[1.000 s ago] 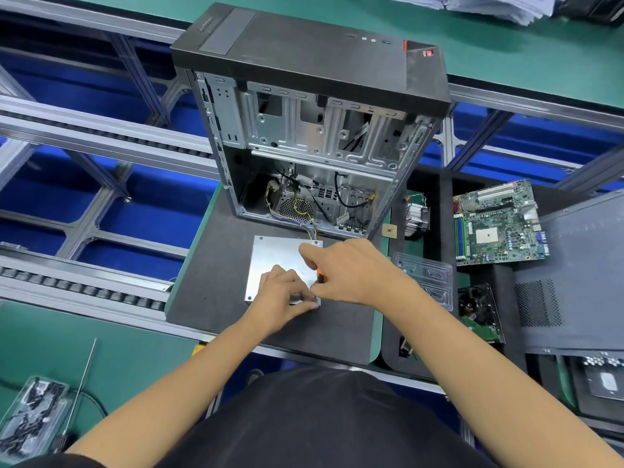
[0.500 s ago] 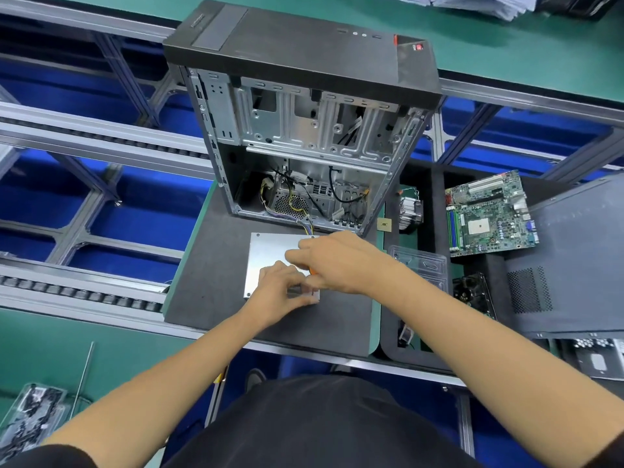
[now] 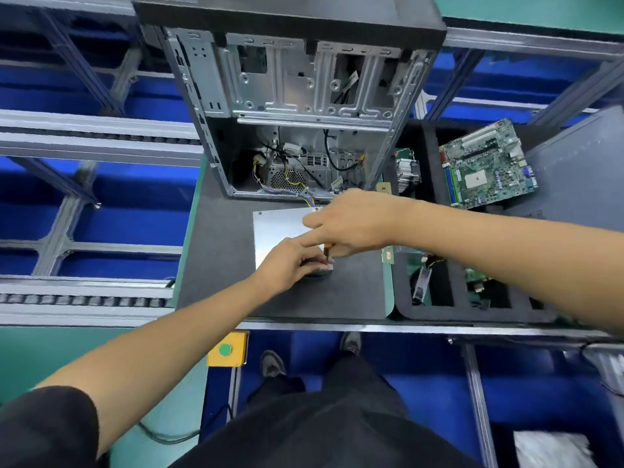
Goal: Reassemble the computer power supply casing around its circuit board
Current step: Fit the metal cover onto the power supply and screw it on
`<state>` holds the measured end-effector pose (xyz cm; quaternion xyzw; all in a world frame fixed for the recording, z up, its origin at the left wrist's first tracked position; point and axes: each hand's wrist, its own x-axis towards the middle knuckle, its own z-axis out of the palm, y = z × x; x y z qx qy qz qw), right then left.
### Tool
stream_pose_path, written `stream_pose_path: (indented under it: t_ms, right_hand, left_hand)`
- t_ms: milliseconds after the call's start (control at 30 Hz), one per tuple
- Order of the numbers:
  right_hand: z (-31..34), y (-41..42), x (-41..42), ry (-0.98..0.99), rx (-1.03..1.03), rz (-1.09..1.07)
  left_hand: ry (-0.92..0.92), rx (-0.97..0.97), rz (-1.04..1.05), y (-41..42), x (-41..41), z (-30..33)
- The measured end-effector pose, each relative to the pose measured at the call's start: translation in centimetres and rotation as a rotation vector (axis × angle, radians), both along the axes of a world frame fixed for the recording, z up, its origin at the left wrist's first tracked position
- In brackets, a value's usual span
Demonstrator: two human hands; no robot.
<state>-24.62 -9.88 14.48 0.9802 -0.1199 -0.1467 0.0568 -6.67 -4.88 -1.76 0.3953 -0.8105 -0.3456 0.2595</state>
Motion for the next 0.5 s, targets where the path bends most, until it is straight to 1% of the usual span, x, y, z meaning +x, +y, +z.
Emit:
stream_pose_path:
  t_ms: [100,167,267,300,367,433,500]
  right_hand:
    - [-0.7,0.2,-0.2,-0.004,-0.067,-0.068]
    - [-1.1,0.6,-0.1,-0.010,-0.078,-0.136]
    - [-0.9,0.9,0.1,-0.028,0.032,-0.204]
    - [-0.6,0.7,0.0,-0.032,0.089,-0.198]
    - [0.1,0.3,-0.1,0.009,0.148,-0.120]
    - [0.6,0.0,0.0,0.062,0.120,-0.013]
    - [0.8,-0.5,0.4,0.093,0.078,0.057]
  left_hand:
    - [-0.045,0.040,-0.035,-0.9,0.2,-0.4]
    - [-0.083,0.030,-0.055,-1.3,0.3,-0.3]
    - [-0.070,-0.043,-0.095,-1.5,0.3,0.2]
    - [-0.060,-0.072,-0.107,-1.4,0.4,0.1]
    - [-0.028,-0.121,-0.120,-1.2,0.4,0.1]
    - [-0.024,-0.137,-0.121,-1.3,0.4,0.0]
    - [-0.078,-0.171,-0.107,-1.4,0.3,-0.3]
